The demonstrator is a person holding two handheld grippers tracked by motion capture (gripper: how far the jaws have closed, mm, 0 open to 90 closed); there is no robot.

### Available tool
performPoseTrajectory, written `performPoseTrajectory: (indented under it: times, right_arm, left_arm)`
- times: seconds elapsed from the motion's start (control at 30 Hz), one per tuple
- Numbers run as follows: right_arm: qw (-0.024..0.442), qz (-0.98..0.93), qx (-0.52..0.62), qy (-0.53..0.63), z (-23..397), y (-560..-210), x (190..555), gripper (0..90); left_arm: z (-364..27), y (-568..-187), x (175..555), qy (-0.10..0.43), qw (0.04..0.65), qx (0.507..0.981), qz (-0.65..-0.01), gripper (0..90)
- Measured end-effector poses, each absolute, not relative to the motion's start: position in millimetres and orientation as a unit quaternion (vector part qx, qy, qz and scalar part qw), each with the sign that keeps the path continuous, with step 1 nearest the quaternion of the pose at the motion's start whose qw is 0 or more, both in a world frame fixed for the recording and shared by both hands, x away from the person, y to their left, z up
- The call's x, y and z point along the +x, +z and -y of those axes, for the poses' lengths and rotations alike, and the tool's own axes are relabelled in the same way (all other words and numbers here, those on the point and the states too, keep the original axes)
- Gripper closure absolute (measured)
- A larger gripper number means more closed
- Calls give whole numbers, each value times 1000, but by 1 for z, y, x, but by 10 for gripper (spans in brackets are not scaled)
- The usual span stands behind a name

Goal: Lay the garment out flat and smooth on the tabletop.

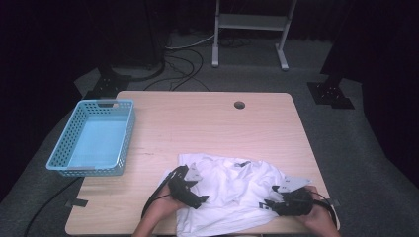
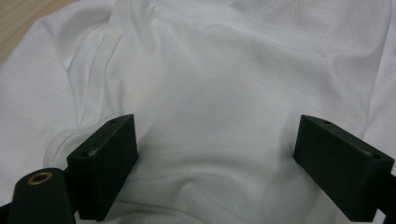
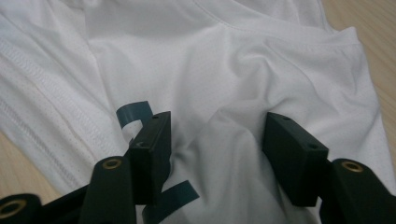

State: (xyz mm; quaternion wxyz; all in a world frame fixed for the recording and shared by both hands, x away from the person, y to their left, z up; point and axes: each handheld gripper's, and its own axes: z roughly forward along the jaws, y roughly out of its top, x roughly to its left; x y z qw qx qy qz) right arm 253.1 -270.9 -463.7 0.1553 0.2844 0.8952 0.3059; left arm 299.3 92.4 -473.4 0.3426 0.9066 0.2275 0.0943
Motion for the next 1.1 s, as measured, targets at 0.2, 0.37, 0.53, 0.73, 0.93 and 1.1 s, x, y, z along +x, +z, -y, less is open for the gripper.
performPoseTrajectory:
  times: [0.2,0.37,0.53,0.73,0.93,1.1]
  right_arm:
    - [158,-897,265,317,246,-467,243,409]
    - [144,-893,267,332,242,-469,231,408]
    - [105,-897,264,338,245,-467,227,349]
    - [91,-882,281,368,265,-442,262,372]
    - [93,-881,303,351,272,-448,303,433]
    - [79,-881,317,342,273,-454,325,484]
  left_arm:
    - [-124,-472,289,93,338,908,-230,126]
    - [-133,-472,276,92,334,911,-226,125]
    - [-126,-466,273,89,320,918,-216,118]
    - [-109,-454,305,94,327,917,-209,123]
    - [-97,-455,335,90,331,916,-207,296]
    - [-91,-455,345,86,331,920,-193,539]
